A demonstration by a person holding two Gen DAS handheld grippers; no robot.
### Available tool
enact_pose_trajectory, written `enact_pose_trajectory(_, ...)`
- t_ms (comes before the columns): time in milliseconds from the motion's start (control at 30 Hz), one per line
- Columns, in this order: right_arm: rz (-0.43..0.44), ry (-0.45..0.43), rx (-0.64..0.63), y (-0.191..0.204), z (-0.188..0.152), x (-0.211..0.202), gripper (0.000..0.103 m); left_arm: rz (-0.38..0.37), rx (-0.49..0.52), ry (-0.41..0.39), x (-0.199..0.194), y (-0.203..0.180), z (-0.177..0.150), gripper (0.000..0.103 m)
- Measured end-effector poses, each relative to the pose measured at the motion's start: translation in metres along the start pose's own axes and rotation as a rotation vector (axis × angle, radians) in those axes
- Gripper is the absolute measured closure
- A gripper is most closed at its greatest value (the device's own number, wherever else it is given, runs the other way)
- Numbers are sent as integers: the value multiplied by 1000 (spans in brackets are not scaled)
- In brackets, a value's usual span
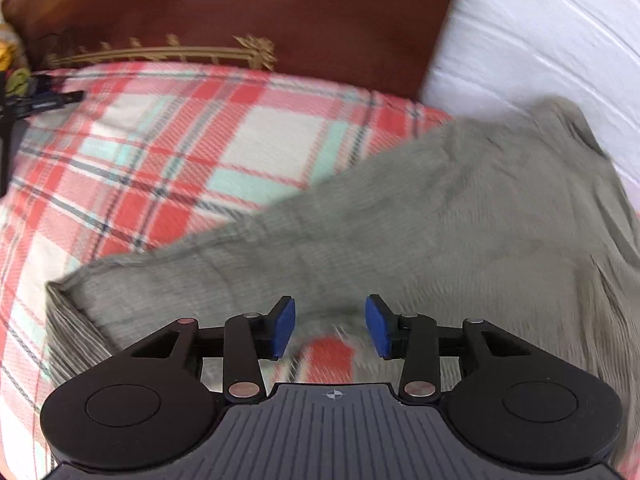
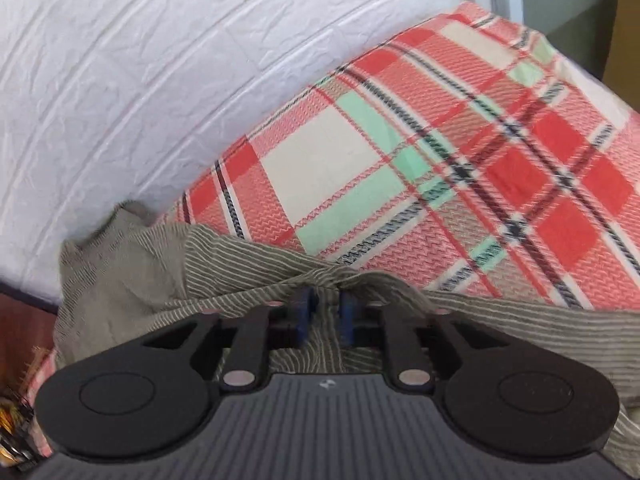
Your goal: Fold clothes
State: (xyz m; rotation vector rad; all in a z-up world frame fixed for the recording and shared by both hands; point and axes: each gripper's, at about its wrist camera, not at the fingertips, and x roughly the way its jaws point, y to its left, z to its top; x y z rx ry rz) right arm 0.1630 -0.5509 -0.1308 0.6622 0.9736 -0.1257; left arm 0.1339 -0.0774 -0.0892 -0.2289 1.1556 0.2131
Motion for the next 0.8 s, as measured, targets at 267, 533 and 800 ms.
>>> enact_pose_trajectory(267, 169, 17, -84, 6, -44, -66, 55, -22, 108, 67, 0, -14, -43, 31)
enact_pose_trajectory(533, 137, 187, -201, 7, -94, -31, 55, -26, 99, 98, -11, -8, -86, 25)
enact_pose_trajectory(800, 280, 322, -258, 28, -141, -25, 46, -108, 61, 110, -8, -24, -104, 24)
